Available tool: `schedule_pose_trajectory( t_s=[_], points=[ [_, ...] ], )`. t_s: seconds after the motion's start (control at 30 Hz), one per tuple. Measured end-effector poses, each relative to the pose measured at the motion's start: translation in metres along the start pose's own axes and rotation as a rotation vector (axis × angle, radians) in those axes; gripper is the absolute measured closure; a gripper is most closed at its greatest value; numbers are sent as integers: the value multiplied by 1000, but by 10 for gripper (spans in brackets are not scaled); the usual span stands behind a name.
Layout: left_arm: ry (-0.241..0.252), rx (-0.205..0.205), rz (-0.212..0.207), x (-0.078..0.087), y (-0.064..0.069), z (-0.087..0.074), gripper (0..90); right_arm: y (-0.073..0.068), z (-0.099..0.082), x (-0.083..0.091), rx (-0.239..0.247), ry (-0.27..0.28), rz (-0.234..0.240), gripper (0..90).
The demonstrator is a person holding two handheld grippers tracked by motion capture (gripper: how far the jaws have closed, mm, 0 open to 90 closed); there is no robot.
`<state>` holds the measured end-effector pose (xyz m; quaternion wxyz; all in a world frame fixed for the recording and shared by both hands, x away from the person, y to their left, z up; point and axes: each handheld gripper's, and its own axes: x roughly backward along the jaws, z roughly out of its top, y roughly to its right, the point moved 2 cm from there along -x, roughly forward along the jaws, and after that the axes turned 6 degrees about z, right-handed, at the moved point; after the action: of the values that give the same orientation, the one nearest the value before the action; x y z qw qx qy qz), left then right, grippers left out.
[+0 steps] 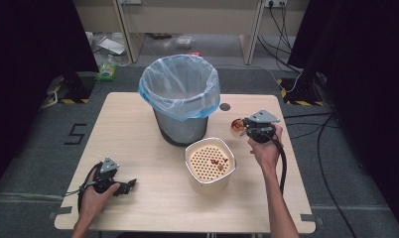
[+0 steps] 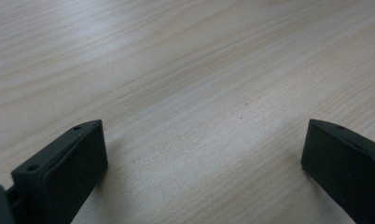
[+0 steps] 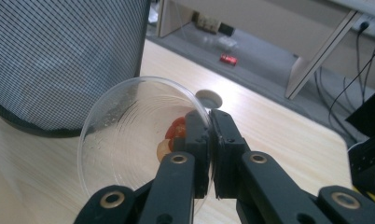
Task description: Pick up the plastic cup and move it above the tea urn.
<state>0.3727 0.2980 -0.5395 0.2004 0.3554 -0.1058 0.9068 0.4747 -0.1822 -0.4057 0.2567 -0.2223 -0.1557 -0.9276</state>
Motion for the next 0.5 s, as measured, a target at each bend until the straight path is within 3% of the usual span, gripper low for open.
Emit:
schedule_pose_trajectory(
  t_s=[0.17,0.5],
  points=[
    [0,0,0,0,0,0,0,-7,6,14,68,10,-48,867],
    [0,0,0,0,0,0,0,-20,17,30,126,72,-53,867]
  ],
)
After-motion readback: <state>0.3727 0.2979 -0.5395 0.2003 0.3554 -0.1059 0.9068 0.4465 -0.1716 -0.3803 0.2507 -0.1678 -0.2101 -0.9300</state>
